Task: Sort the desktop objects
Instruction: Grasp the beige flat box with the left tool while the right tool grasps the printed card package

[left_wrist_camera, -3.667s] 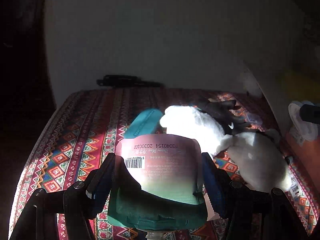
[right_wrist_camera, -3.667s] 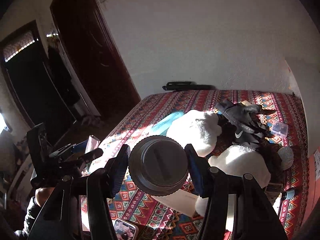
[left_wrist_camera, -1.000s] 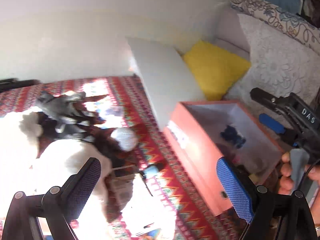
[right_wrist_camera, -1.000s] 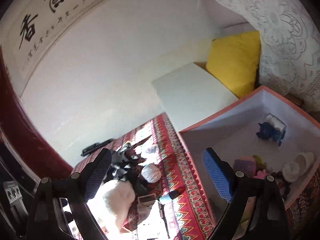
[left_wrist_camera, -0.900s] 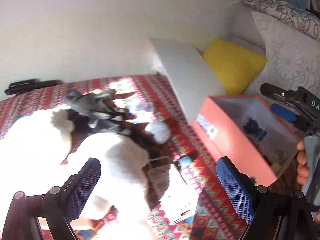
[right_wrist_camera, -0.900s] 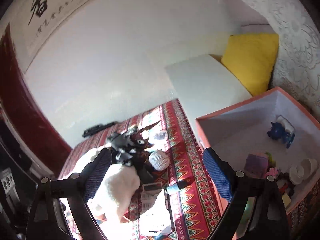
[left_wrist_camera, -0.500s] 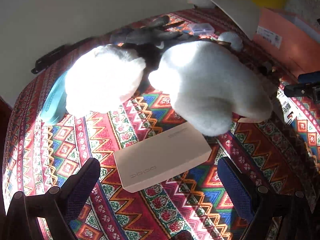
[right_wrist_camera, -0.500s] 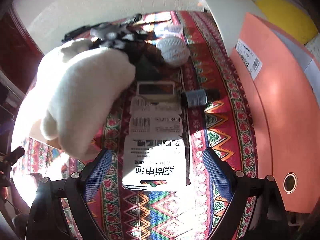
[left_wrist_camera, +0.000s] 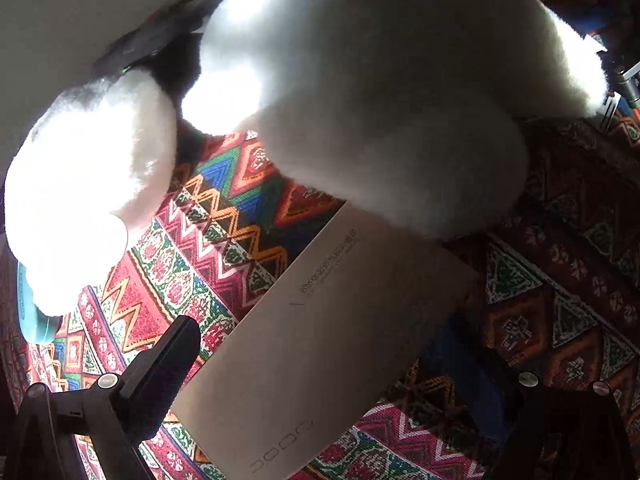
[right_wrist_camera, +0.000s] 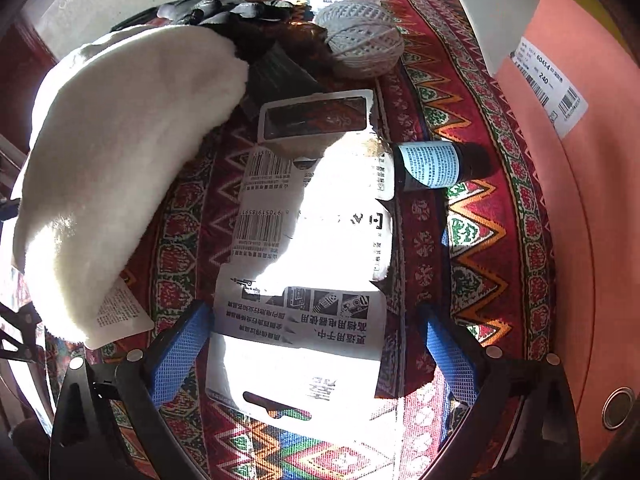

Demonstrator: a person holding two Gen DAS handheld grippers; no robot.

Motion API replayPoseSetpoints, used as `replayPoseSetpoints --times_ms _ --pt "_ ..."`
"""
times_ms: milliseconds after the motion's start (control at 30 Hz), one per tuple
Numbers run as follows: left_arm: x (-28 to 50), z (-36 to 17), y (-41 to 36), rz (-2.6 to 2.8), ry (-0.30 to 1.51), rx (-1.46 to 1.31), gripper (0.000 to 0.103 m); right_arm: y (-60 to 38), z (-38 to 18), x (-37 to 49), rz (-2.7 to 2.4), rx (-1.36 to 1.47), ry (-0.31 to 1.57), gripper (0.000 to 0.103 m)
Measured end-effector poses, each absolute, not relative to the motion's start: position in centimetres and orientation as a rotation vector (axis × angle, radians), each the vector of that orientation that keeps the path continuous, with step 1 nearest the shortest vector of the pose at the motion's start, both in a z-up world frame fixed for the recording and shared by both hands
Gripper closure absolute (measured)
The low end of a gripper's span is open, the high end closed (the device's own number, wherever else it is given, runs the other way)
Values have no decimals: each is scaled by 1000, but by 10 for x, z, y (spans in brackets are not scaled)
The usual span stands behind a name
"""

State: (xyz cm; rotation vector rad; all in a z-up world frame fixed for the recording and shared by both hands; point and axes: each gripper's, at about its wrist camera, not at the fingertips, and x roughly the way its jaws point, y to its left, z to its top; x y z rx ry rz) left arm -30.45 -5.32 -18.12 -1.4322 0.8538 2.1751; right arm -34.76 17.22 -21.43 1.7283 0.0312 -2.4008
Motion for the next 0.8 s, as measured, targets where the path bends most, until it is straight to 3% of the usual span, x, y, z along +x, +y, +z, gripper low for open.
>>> replayPoseSetpoints --times_ms 33,133,200,233,433,467,500,533,600,700,767,800 --pt "-308 -183 -54 2177 828 -1455 1 172 -211 -347 -2411 1704 35 22" --pt "-303 -174 -61 2258 707 -1473 9 175 -205 -344 -2404 1658 -14 23" --pt "-297 -165 -66 2323 616 -1475 40 180 -202 -341 -2393 1638 -55 23" --pt "-294 -161 -69 2355 569 -1474 47 183 -199 -338 -2400 1625 -65 23" --pt "-274 -135 -85 2531 276 -1461 49 215 -157 -308 -2462 1470 -190 25" --pt "-271 -131 -88 2559 225 -1456 49 217 -148 -302 -2468 1445 -210 44" --pt "-268 -127 -91 2585 173 -1451 49 220 -141 -298 -2488 1428 -209 89" --pt "-263 -121 -91 2614 139 -1436 49 222 -137 -296 -2493 1417 -213 86" --pt "-252 -106 -85 2676 128 -1371 49 224 -131 -295 -2493 1399 -229 93" --pt "-240 -92 -77 2741 129 -1297 49 223 -146 -310 -2473 1458 -297 92" --pt "-236 -87 -71 2763 155 -1276 49 223 -157 -322 -2457 1501 -344 80" --pt "-234 -86 -69 2768 172 -1271 49 227 -163 -324 -2446 1534 -400 52"
